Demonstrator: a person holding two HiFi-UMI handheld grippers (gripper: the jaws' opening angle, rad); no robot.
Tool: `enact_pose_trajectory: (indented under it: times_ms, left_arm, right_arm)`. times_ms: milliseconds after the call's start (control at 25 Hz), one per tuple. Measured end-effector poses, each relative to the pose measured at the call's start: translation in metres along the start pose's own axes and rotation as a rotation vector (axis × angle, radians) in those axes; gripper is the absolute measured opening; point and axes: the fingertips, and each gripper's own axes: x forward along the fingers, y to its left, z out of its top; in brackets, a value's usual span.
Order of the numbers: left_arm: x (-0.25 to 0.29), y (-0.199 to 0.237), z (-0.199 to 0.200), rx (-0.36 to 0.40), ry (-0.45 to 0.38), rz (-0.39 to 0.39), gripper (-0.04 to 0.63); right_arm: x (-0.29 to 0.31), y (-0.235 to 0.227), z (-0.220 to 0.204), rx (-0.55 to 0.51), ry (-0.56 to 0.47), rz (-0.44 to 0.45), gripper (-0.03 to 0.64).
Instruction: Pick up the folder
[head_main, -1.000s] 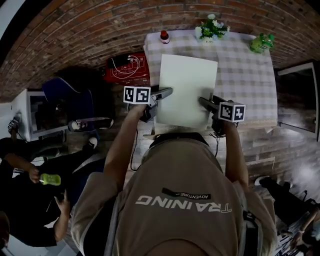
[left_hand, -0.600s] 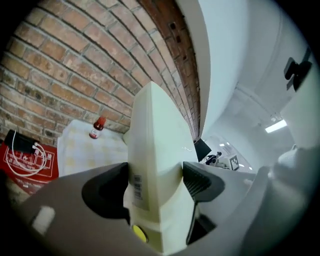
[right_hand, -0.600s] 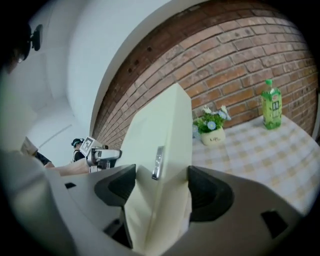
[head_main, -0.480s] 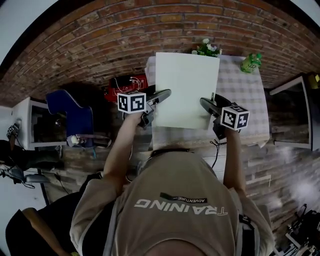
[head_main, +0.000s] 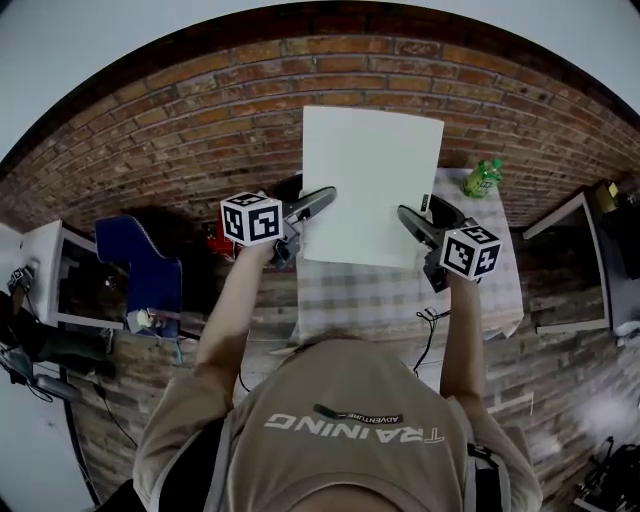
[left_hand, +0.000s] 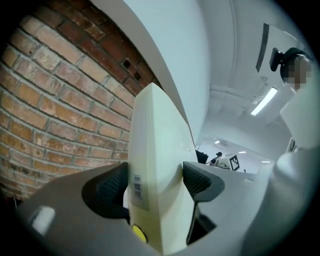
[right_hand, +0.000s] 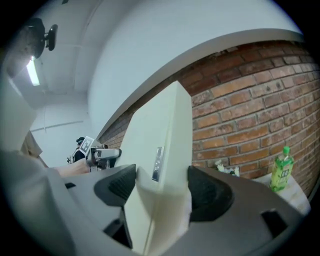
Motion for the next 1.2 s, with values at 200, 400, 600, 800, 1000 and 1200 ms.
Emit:
enact_pose_trajectory:
  times_ms: [200, 400, 600, 800, 1000, 1200]
  left_arm:
    - [0.000, -0.020, 0.053, 0.079, -0.087, -0.029, 0.325]
    - [-0.001, -0.038, 0.092, 0.129, -0.150, -0.047, 0.325]
    - [-0.012, -0.058, 0.128, 0.204, -0.206, -0.044, 0.325]
    - [-0.022, -0.076, 0.167, 0.298, -0.238, -0.042, 0.325]
    - [-0.026, -0.097, 0.198, 0.366, -0.265, -0.044, 0.325]
    - [-0.033, -0.112, 0.214, 0.376, -0.308, -0.056, 0.325]
  right_arm:
    - [-0.009, 0.007, 0.054, -0.070, -0.079, 0.000, 0.293]
    - [-0.019, 0.013, 0.098, -0.144, -0.134, -0.001, 0.293]
    - [-0.024, 0.025, 0.134, -0.199, -0.189, 0.022, 0.293]
    - [-0.028, 0.035, 0.167, -0.228, -0.251, 0.038, 0.293]
    - [-0.039, 0.043, 0.196, -0.265, -0.304, 0.042, 0.293]
    - [-0.051, 0.053, 0.220, -0.314, -0.332, 0.042, 0.293]
